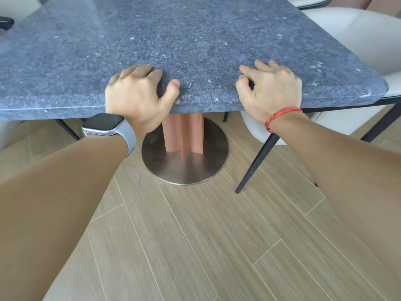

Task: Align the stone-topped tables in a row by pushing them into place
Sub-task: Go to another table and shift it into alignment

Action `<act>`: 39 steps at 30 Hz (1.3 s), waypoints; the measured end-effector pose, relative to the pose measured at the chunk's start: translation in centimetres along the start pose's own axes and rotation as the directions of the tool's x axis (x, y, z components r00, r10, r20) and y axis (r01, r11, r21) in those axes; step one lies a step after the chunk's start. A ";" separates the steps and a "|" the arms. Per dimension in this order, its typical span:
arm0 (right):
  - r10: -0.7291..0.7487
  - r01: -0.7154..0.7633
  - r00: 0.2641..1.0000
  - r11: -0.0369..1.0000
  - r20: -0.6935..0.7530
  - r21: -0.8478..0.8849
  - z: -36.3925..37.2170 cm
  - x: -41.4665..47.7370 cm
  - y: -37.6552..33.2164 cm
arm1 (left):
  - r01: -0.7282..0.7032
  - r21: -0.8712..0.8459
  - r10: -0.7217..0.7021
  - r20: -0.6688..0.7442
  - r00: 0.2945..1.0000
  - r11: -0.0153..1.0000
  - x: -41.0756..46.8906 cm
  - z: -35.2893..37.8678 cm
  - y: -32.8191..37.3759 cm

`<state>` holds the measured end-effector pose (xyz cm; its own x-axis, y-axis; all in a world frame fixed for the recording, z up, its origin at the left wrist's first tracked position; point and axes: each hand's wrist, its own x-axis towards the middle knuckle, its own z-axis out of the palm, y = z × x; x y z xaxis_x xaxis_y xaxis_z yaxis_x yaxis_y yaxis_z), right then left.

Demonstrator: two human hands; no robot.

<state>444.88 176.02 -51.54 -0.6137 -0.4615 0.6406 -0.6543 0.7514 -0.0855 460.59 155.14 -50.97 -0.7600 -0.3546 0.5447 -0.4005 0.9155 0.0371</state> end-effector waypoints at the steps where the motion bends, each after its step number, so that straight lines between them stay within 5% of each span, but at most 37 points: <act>1: 0.006 -0.006 1.000 1.000 -0.003 0.006 -0.1 0.0 0.0 | 0.009 0.023 -0.008 -0.010 1.000 1.000 -0.2 -0.4 -1.1; 5: 0.010 -0.010 0.999 1.000 -0.039 -0.005 0.1 0.1 0.1 | 0.067 0.091 -0.061 -0.075 0.995 0.994 -0.7 -0.9 -6.2; 13: -0.011 0.008 0.995 0.999 -0.096 -0.032 0.7 -0.1 0.4 | 0.057 -0.048 -0.067 -0.256 0.964 0.997 -1.1 1.6 -8.0; 21: 0.020 -0.023 0.997 0.999 -0.075 -0.044 0.7 0.0 0.3 | 0.093 -0.026 -0.096 -0.207 0.974 0.995 -1.0 1.2 -7.4; 27: 0.067 -0.065 0.996 0.997 0.061 -0.044 -0.3 0.1 -0.3 | 0.172 -0.077 -0.178 -0.073 0.981 0.982 -0.9 0.2 -6.6; 31: 0.107 -0.122 0.935 0.992 0.338 0.023 -2.3 0.6 -0.9 | 0.265 -0.227 -0.217 0.215 0.952 0.937 -0.9 -2.6 -5.9; 35: 0.229 -0.360 0.811 0.920 0.539 0.152 -6.4 1.6 -2.9 | 0.380 -0.489 -0.207 0.371 0.905 0.785 -0.2 -6.8 -4.1; 39: 0.273 -0.502 0.773 0.815 0.572 0.289 -11.6 2.1 -4.4 | 0.478 -0.681 -0.207 0.444 0.872 0.555 0.6 -11.8 -1.3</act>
<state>451.57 177.23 -40.94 -0.9060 -0.4217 0.0354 -0.3533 0.7079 -0.6116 466.70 156.02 -40.84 -0.8069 -0.5829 0.0953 -0.2374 0.4678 0.8514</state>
